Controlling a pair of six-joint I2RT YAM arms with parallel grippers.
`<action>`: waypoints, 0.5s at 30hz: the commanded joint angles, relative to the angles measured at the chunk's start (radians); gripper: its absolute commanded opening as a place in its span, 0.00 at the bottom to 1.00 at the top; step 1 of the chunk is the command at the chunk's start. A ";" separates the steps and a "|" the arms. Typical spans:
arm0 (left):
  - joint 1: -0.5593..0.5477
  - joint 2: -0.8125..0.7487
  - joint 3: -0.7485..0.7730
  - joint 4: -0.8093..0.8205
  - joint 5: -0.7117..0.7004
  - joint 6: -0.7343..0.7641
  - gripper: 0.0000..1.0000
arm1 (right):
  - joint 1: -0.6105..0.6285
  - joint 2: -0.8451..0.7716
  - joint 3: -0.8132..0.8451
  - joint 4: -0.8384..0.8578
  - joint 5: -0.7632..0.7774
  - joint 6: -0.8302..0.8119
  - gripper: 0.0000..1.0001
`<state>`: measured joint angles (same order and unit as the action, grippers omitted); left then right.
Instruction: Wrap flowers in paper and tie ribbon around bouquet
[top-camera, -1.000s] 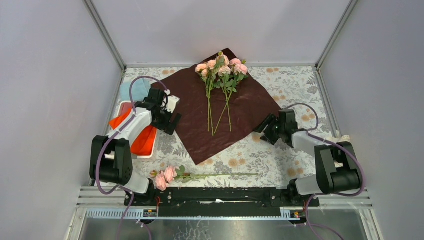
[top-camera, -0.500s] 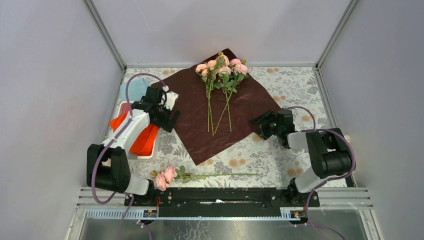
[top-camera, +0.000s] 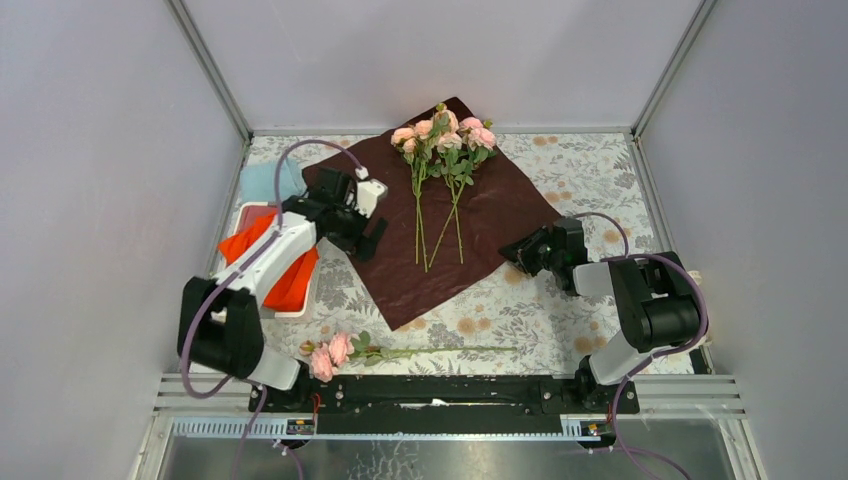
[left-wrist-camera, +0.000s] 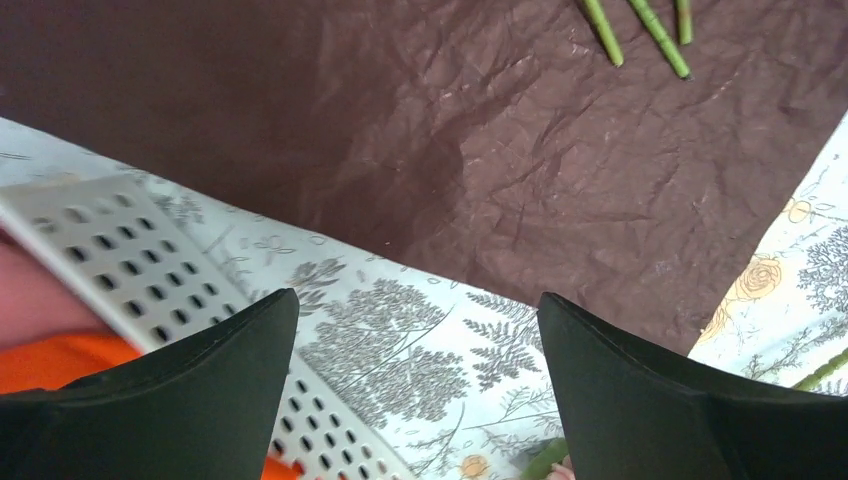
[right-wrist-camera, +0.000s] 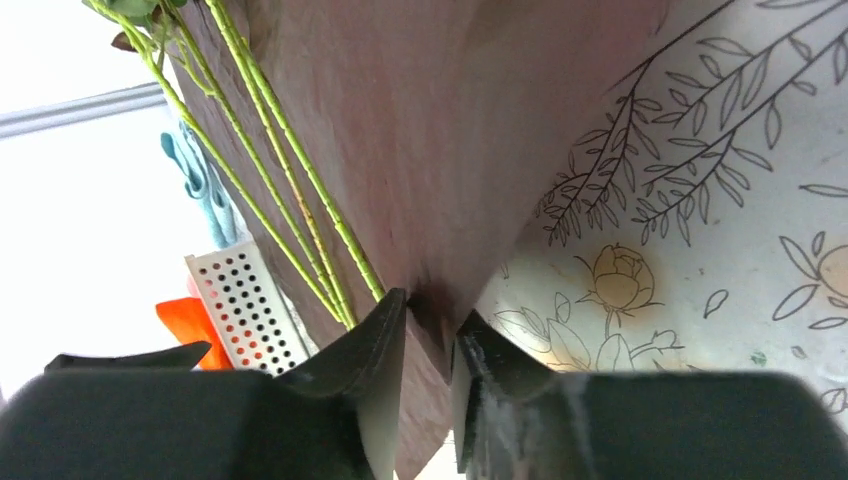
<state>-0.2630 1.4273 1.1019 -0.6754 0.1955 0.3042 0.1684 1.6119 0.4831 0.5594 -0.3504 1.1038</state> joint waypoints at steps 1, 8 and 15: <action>-0.009 0.104 -0.022 0.107 0.033 -0.060 0.95 | 0.009 0.003 0.033 0.037 0.017 -0.028 0.21; 0.055 0.181 -0.025 0.218 -0.057 -0.135 0.93 | -0.017 -0.004 0.061 -0.072 0.026 -0.114 0.00; 0.121 0.177 -0.070 0.207 -0.099 -0.113 0.93 | -0.176 -0.059 0.083 -0.258 -0.043 -0.282 0.00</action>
<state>-0.1562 1.6077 1.0683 -0.5190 0.1471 0.1928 0.0822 1.6100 0.5285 0.4213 -0.3592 0.9432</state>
